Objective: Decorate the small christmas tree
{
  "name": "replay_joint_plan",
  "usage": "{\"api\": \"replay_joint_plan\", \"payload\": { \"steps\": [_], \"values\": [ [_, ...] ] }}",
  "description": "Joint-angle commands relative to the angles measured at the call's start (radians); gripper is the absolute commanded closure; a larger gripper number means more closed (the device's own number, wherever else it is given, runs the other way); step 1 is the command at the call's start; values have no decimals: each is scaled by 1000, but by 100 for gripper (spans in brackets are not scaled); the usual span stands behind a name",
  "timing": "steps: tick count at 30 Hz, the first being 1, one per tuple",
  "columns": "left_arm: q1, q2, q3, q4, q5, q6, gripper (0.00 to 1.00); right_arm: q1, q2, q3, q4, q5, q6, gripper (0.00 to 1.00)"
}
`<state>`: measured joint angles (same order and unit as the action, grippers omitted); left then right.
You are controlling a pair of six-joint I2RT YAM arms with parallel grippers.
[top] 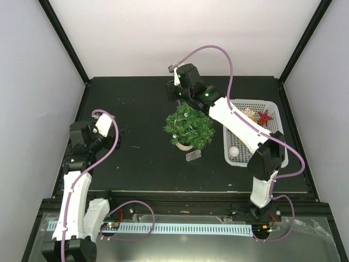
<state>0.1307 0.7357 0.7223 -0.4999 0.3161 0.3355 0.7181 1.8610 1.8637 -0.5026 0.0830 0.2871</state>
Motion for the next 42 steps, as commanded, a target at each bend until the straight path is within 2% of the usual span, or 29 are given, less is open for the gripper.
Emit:
{"api": "replay_joint_plan", "payload": {
  "steps": [1,12,22,36,42],
  "values": [
    [9,-1,3,5,14,-9,1,0,-11,59,12,-34,1,79],
    [8,-4,3,2,18,-7,1,-66,37,129,-12,-50,19,79],
    [9,2,2,4,32,-7,1,-122,-30,-26,24,-19,27,80],
    [8,4,2,3,37,-6,1,-124,-234,-255,71,91,20,80],
    [9,4,0,3,35,-6,1,-124,-291,-310,58,92,30,80]
  ]
}}
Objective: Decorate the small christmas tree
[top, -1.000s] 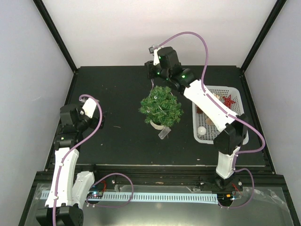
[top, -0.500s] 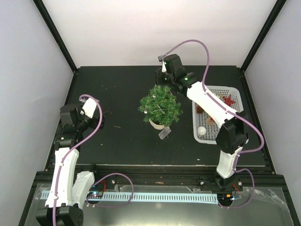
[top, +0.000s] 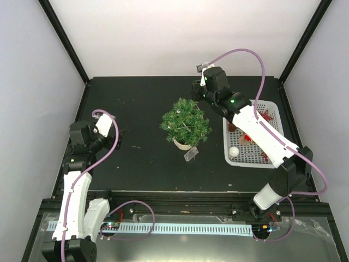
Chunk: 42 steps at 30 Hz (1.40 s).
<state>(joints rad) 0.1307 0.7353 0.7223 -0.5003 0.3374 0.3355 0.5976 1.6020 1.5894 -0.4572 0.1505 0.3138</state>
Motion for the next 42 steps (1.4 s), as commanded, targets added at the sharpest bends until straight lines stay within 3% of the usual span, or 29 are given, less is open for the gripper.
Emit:
{"api": "replay_joint_plan", "payload": {
  "steps": [1,15,29,36,42],
  "values": [
    [9,4,0,4,13,-6,1,-4,-46,-57,19,23,6,80],
    [8,12,-1,6,17,-4,1,-2,-333,-342,100,-37,38,79],
    [9,11,-7,12,15,-1,1,52,-410,-433,113,-160,36,77],
    [7,13,-10,14,20,2,1,82,-483,-495,126,-129,44,77],
    [9,6,-12,16,33,6,1,82,-531,-556,117,-77,45,68]
  ]
}}
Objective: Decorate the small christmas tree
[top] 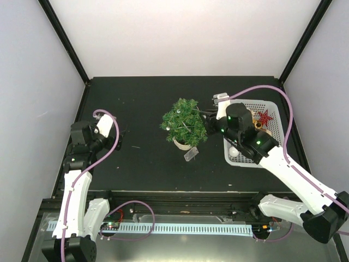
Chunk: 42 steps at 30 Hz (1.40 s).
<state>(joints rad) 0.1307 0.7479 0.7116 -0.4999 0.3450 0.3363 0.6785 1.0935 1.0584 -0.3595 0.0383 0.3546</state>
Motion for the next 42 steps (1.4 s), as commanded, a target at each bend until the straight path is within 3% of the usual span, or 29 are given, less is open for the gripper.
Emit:
{"api": "replay_joint_plan", "payload": {
  "steps": [1,8,11,16,21,27,38,40,42],
  "values": [
    [8,-8,-1,15,26,7,1,3,-20,-29,19,24,1,66],
    [9,-26,27,-46,122,56,1,19,55,75,-23,-125,-58,58],
    [9,-40,63,-130,260,125,1,28,61,131,-67,-44,-60,57],
    [9,-54,147,-316,486,261,1,18,27,131,-161,272,12,56],
    [8,-30,210,-414,605,299,1,-236,34,-14,-137,96,122,56],
    [8,-19,162,-301,687,175,1,-512,74,-166,29,-16,292,56],
    [9,14,137,-340,729,214,1,-672,359,-106,134,145,444,56],
    [8,29,135,-339,721,215,1,-683,400,-94,196,77,426,57],
    [8,39,132,-341,723,222,1,-681,447,-68,243,-114,382,58]
  ]
}}
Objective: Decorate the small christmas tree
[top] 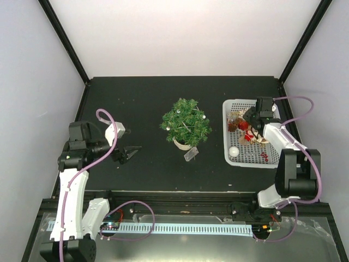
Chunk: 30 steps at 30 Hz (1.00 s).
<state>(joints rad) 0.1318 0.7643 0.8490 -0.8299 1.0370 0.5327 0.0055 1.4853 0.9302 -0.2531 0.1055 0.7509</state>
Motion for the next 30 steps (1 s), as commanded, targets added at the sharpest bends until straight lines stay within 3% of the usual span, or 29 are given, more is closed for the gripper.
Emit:
{"api": "replay_joint_plan", "payload": {
  "steps": [1,5,10,14,17,21,26,30],
  "values": [
    [6,27,-7,-12,33,29,1,-2,79,70,158,-260,-37,58],
    [7,46,-7,-25,48,46,1,47,112,85,161,-326,-112,57],
    [6,66,-10,-19,47,48,1,117,108,126,65,-181,-225,54],
    [5,79,-11,-14,41,40,1,116,111,124,66,-139,-179,53],
    [6,79,-11,-10,39,33,1,94,85,110,44,6,-112,40],
    [6,78,-15,22,19,2,1,34,81,110,15,73,-23,33],
    [5,98,-13,28,-3,-13,1,21,86,141,5,191,-20,25],
    [5,114,-8,29,-18,-20,1,-33,120,180,31,157,-62,24]
  ]
}}
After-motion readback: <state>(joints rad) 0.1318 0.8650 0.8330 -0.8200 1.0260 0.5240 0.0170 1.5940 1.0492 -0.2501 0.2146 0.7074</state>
